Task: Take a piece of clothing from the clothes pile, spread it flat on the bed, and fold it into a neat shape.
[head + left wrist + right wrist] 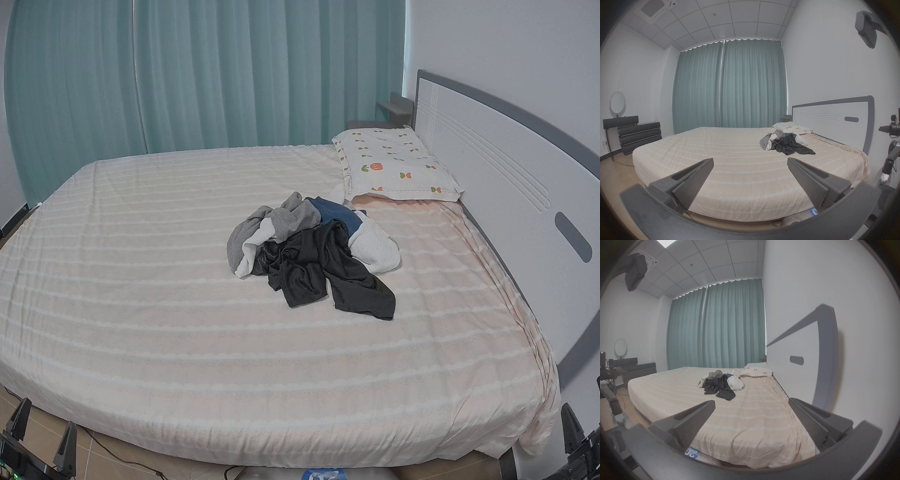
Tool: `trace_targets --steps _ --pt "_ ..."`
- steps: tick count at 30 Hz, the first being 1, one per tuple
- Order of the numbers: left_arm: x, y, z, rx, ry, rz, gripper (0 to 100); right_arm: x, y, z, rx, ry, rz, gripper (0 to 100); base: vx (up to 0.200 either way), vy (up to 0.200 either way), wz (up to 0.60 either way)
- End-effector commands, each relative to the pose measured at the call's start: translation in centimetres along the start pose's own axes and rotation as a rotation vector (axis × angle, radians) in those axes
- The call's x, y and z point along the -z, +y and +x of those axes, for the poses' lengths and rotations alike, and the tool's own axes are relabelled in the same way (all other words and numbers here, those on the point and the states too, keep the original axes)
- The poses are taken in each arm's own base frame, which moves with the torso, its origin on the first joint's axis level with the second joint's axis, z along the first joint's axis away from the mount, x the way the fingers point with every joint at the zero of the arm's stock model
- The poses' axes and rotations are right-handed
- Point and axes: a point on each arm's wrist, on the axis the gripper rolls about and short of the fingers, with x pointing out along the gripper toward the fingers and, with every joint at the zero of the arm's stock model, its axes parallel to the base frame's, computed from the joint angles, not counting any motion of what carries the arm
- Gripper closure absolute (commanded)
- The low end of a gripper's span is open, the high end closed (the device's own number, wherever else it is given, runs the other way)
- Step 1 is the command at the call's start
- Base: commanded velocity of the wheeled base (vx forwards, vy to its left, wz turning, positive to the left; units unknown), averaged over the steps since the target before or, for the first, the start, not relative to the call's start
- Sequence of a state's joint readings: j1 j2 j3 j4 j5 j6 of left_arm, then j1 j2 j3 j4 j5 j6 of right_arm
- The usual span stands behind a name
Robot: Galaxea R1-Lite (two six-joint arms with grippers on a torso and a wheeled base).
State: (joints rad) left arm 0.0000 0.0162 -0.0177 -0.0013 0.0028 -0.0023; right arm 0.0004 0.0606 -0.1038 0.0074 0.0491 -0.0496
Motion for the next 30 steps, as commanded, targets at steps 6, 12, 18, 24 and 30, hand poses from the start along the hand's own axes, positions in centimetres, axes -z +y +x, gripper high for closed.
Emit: trace_targets --steps 6,12,18,24,30 --pt "0.5 0.0 0.0 0.0 0.001 -0.001 0 -4.8 0.3 10.2 -0.262 0.427 0.213 0 0.0 0.0 0.0" --pt "0.5 0.0 0.0 0.0 0.001 -0.001 0 -2.9 1.7 19.3 -0.299 0.586 0.265 0 0.0 0.0 0.0" --pt "0.5 0.0 0.0 0.0 0.001 -0.001 0 0.8 4.9 28.8 -0.226 0.679 0.331 0 0.0 0.0 0.0" --pt "0.5 0.0 0.0 0.0 0.001 0.001 0 4.2 9.0 35.3 -0.107 0.607 0.402 0 0.0 0.0 0.0" --pt "0.5 0.0 0.0 0.0 0.001 0.001 0 6.7 11.5 40.1 -0.09 0.598 0.386 0 0.0 0.0 0.0"
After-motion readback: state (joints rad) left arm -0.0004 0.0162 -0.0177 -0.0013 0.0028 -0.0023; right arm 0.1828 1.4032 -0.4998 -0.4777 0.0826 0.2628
